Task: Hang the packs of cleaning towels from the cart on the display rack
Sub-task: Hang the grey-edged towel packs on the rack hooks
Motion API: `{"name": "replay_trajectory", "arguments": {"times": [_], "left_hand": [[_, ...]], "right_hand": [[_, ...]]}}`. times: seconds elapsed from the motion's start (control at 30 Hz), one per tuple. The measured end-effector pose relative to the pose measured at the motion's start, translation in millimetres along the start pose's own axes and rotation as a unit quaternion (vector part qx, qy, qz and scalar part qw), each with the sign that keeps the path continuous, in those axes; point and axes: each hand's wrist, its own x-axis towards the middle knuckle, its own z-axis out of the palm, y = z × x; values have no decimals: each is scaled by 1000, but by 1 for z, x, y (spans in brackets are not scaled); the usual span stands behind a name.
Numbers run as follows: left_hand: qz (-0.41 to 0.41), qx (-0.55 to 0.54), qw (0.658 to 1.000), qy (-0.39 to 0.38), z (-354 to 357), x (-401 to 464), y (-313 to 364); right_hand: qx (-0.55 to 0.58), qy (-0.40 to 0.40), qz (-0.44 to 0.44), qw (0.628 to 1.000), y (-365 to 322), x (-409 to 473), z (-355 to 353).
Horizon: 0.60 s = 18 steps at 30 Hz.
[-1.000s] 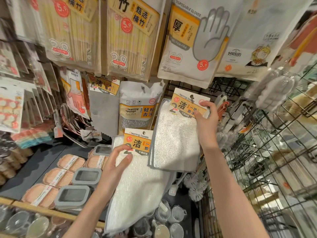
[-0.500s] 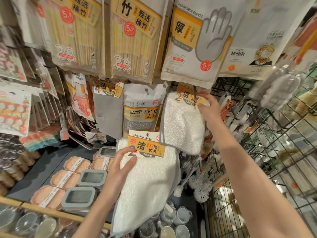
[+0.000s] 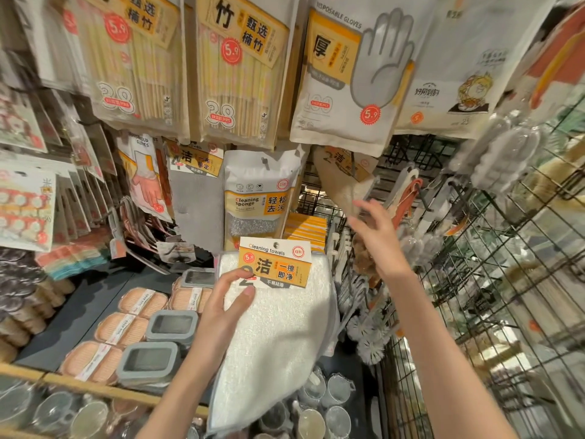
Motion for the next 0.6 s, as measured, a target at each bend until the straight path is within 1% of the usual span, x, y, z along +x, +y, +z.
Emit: {"name": "replay_trajectory", "arguments": {"times": [0.13, 0.2, 0.4, 0.53, 0.6], "left_hand": [[1, -6, 1000, -4, 4, -4, 1], [-4, -15, 1000, -9, 6, -8, 2], [-3, -27, 999, -26, 13, -18, 4], [0, -42, 999, -24, 17, -23, 2], [0, -51, 998, -25, 17, -25, 1]], "right_hand": [[48, -81, 11, 995, 2, -50, 24], [60, -106, 16, 992, 4, -68, 35], [12, -62, 13, 998, 11, -86, 43], [26, -26, -13, 999, 10, -100, 42], [26, -1, -10, 1000, 10, -104, 40]]}}
